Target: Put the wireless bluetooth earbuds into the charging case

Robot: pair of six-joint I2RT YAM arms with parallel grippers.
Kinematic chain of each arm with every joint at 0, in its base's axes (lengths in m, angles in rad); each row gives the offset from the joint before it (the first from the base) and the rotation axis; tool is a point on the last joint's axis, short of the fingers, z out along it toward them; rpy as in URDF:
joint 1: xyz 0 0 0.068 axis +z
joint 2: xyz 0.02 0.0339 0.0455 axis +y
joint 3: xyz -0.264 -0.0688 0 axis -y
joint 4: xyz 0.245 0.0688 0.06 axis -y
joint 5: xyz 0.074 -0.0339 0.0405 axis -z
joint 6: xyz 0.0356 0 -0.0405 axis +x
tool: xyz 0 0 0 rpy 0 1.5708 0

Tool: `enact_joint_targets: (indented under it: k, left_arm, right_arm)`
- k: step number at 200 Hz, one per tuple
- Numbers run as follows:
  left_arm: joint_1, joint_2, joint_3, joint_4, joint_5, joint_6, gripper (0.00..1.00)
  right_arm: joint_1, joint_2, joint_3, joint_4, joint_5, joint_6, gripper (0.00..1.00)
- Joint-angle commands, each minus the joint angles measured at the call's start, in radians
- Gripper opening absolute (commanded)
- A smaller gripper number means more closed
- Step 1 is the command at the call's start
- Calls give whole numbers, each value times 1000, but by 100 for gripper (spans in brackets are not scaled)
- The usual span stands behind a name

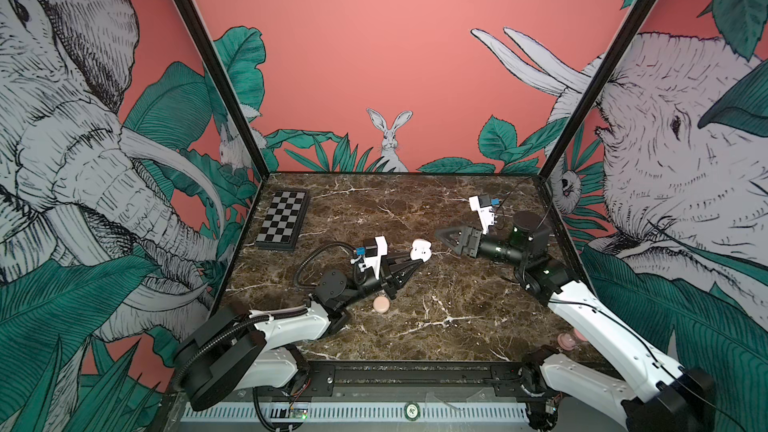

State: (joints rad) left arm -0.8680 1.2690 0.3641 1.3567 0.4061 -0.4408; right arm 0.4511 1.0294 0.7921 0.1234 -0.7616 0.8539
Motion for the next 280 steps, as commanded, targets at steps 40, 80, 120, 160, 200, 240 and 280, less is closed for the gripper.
enact_joint_targets:
  k: [40, 80, 120, 160, 200, 240, 280]
  left_arm:
    - [-4, 19, 36, 45, 21, -39, 0]
    - [-3, 35, 44, 46, 25, -52, 0]
    - [-4, 41, 41, 46, 20, -55, 0]
    - [-3, 46, 35, 47, 12, -55, 0]
    - [-3, 54, 31, 39, -6, -59, 0]
    - [-4, 65, 32, 34, -19, -64, 0]
    - [-3, 68, 24, 21, -40, -61, 0]
  right_arm:
    - [44, -14, -34, 234, -118, 61, 98]
    - [86, -2, -33, 240, -125, 54, 98]
    - [103, -3, -39, 260, -133, 56, 98]
    - [110, -12, -34, 271, -149, 56, 98]
    - [113, -35, -24, 271, -187, 52, 98]
    - [112, -83, -7, 245, -214, 31, 98]
    - [112, -138, 36, 140, -223, -39, 98]
